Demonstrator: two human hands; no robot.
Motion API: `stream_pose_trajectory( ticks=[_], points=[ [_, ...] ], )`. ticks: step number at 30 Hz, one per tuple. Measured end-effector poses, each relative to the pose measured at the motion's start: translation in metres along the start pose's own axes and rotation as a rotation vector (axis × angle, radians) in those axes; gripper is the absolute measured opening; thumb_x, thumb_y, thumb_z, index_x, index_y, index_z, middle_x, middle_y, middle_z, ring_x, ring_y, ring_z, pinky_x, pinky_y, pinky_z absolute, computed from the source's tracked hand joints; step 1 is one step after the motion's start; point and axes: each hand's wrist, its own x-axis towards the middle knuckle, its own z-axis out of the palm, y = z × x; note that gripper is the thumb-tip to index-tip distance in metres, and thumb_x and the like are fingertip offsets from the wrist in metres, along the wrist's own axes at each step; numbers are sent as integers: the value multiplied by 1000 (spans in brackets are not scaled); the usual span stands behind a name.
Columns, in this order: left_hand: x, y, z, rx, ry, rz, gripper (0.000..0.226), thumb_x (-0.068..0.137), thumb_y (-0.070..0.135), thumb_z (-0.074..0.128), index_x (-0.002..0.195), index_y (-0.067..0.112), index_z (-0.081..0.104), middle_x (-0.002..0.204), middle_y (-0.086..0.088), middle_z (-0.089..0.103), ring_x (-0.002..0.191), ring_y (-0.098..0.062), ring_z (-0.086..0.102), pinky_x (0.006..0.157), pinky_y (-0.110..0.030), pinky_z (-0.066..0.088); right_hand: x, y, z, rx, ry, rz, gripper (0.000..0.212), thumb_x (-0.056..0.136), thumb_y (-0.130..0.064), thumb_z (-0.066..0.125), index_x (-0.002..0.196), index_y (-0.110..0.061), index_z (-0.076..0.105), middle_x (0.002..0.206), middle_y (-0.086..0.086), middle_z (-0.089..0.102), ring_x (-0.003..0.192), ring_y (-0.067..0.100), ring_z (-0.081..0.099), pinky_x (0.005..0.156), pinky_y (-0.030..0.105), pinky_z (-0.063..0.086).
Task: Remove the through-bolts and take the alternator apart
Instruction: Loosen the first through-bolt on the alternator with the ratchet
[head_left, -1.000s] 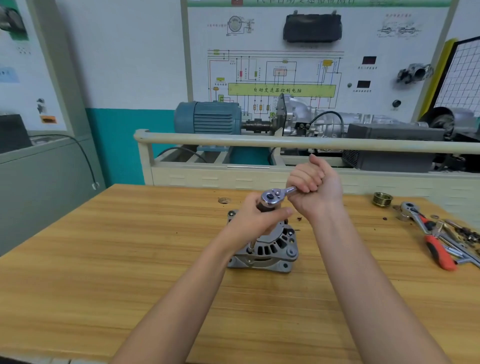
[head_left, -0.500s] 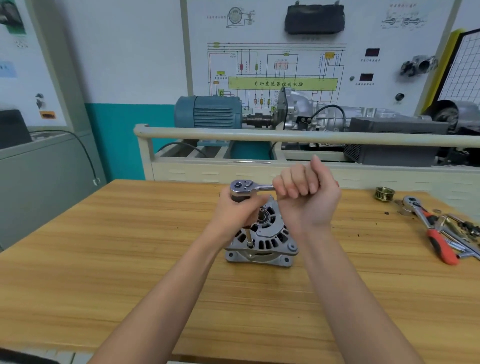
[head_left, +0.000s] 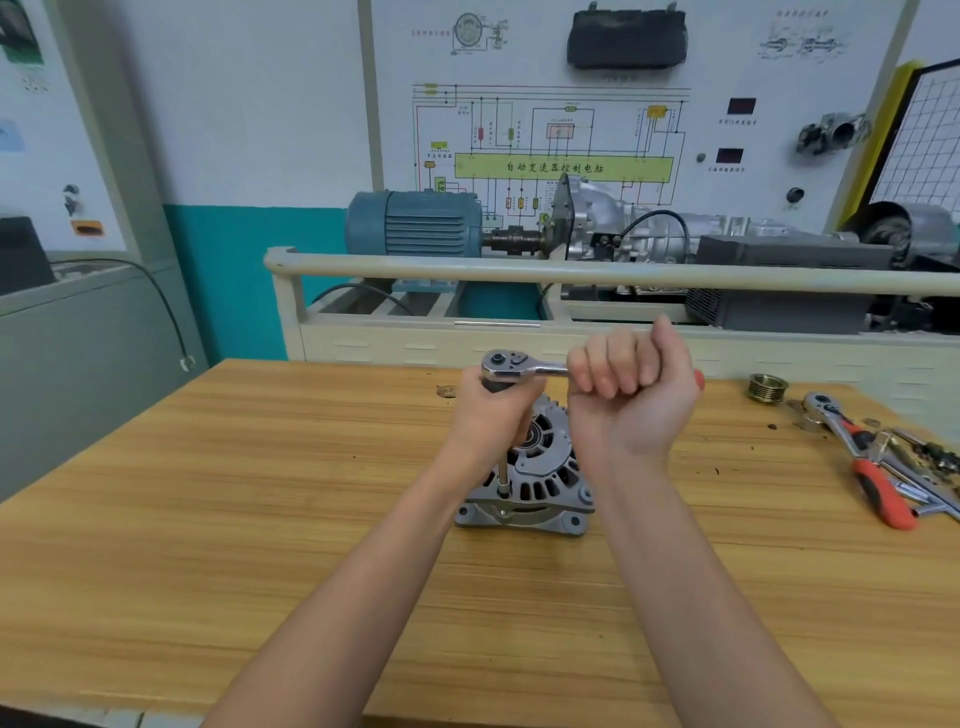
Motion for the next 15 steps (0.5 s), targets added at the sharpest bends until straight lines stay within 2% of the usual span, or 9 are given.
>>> stream_pose_trajectory(
  ticks=[3,6,9,12,15],
  points=[
    [-1,1,1,15,117,-10,59,83,-10,48,34,23,42,35,10,33,32,-6,26,38,-17,23,-26,14,0,-191,-183,-244,48,91,-9,33,44,-18,31,45,-2,36,45,15,31,51,31,31],
    [-2,2,-3,7,134,-5,54,80,-13,46,40,24,42,36,9,34,33,-6,27,37,-18,23,-30,19,-1,-256,-256,-311,42,85,-4,35,45,-14,27,45,2,35,45,16,34,51,33,31],
    [-7,1,-6,58,56,17,38,84,-5,56,54,16,43,41,7,38,37,-8,31,39,-19,27,-13,7,-1,-130,-142,-124,50,86,-11,40,37,-20,33,38,-4,32,38,12,30,45,25,31],
    [-11,0,-10,130,-109,39,44,85,0,62,50,22,48,41,6,42,38,-10,35,42,-21,32,11,-6,-5,62,35,150,50,84,-17,43,34,-20,35,34,-6,26,31,8,24,35,21,26],
    [-8,7,-12,161,-249,88,37,81,9,65,48,20,53,41,2,49,40,-16,44,50,-28,41,32,-13,-7,140,87,376,51,86,-16,43,35,-18,34,33,-7,26,28,7,24,33,19,22]
  ],
)
